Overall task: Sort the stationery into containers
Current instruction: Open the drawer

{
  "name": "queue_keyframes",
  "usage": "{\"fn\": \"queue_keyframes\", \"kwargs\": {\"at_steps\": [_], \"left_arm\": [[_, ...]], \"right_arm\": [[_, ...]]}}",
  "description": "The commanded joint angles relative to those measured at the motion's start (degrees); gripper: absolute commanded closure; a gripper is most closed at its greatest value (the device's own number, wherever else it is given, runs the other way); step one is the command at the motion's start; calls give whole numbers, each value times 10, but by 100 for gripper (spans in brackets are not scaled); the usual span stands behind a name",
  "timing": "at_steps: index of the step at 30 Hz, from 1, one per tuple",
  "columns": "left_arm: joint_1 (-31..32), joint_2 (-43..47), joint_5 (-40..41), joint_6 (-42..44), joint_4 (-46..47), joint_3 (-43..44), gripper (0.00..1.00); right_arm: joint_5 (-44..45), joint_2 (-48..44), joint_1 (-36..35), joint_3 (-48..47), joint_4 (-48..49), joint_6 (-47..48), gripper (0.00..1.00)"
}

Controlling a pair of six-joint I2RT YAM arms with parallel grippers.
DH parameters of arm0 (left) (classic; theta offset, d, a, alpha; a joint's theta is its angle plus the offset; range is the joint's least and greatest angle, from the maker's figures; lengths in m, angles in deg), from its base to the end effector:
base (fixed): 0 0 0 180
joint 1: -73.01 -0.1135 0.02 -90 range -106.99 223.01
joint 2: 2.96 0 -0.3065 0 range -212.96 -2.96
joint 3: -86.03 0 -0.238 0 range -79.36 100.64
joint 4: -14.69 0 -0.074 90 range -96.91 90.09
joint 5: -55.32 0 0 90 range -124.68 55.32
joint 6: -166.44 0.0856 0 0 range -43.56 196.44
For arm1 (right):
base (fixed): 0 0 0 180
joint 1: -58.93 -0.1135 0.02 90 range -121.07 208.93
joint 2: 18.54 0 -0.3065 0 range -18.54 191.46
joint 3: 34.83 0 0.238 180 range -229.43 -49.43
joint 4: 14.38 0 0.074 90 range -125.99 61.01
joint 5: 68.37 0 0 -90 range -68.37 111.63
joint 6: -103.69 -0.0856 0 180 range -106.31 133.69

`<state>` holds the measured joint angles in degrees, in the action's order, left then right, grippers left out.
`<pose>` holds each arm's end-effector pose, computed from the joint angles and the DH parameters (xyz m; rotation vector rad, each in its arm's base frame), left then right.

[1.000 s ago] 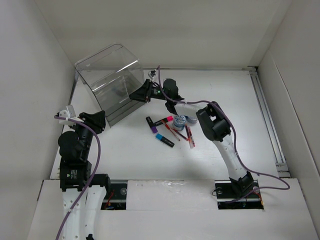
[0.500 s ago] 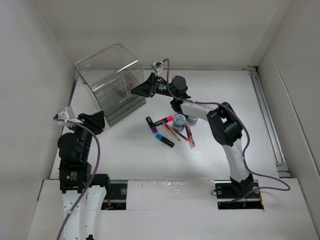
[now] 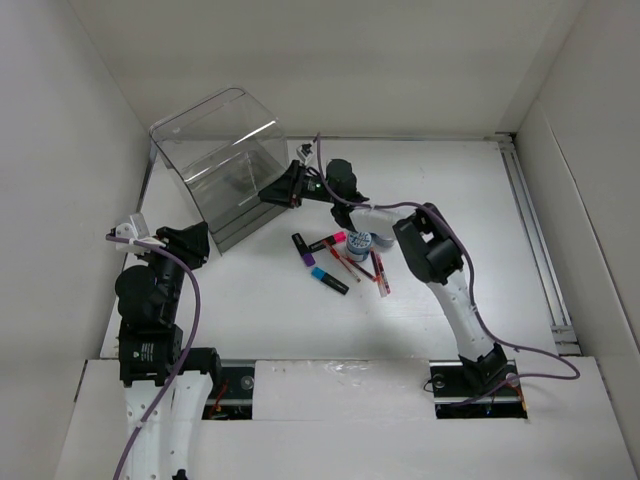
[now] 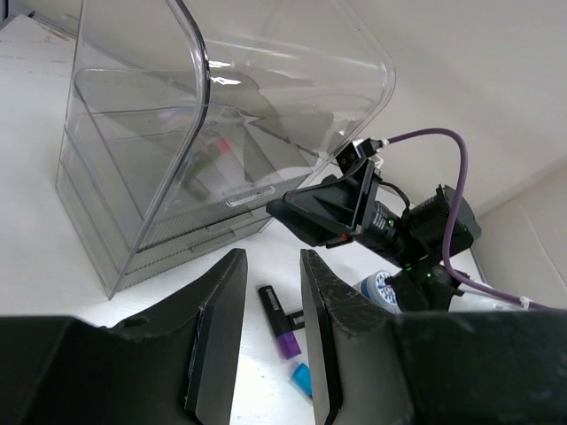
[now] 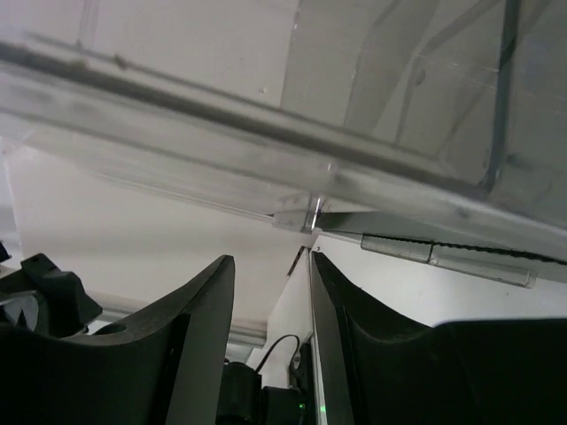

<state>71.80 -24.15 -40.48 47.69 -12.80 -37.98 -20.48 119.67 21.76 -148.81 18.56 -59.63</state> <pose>0.0877 -0.0068 0.3804 -0.2958 1.4303 -0.4662 0.4446 0.4091 0.2409 -0.1960 1.8406 1.9870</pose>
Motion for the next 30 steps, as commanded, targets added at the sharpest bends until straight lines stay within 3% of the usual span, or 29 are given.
{"fn": "queue_keyframes", "kwargs": {"at_steps": [1,15,21,30], "left_arm": [[2,0,0,3,27,5,73],[2,0,0,3,27,5,73],[2,0,-5,3,27,0,73],[2,0,-5,3,27,0,73]], "right_arm": [[10,1,0,-49,-8,12,54],[20,29,5,-86,-40,12,61],[1,7,5,-16,17,17,61],[-3,7,5,-19,13,17,63]]}}
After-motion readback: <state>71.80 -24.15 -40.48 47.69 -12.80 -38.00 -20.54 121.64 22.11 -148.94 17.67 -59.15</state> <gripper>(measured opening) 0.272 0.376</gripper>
